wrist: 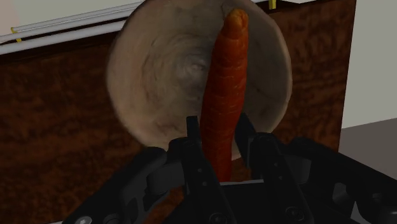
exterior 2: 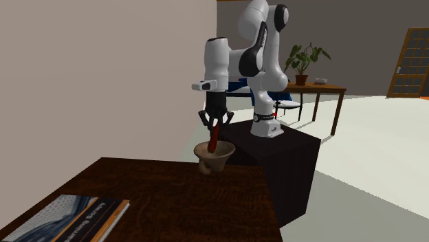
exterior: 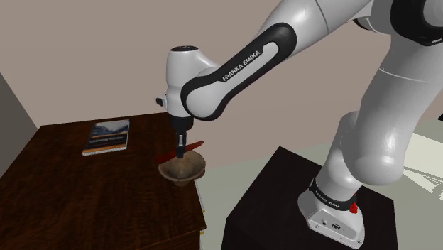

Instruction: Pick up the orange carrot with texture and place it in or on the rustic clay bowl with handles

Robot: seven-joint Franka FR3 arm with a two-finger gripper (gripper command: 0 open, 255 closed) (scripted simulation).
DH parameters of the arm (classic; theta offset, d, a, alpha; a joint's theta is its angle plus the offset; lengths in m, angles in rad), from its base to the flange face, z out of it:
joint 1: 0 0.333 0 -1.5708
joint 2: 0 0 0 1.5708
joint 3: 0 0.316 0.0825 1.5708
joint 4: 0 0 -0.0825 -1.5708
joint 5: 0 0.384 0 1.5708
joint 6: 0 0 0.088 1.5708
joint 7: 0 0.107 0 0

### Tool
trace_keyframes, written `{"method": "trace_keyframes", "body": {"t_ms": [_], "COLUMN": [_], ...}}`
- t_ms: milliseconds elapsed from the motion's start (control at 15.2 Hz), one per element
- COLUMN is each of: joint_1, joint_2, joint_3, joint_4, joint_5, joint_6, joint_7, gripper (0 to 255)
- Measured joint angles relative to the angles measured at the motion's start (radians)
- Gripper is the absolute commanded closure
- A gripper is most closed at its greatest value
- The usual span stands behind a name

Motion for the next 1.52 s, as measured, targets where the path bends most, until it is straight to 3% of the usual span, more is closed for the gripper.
{"method": "trace_keyframes", "body": {"t_ms": [660, 1056, 1122, 1518], "joint_1": [0.002, 0.003, 0.003, 0.004], "joint_2": [0.089, 0.095, 0.097, 0.102], "joint_3": [-0.004, -0.004, -0.004, -0.004], "joint_4": [-0.042, -0.040, -0.038, -0.040], "joint_5": [-0.024, -0.026, -0.027, -0.028], "joint_6": [0.132, 0.143, 0.142, 0.140], "joint_7": [0.010, 0.011, 0.012, 0.014], "gripper": [255, 255, 0, 0]}}
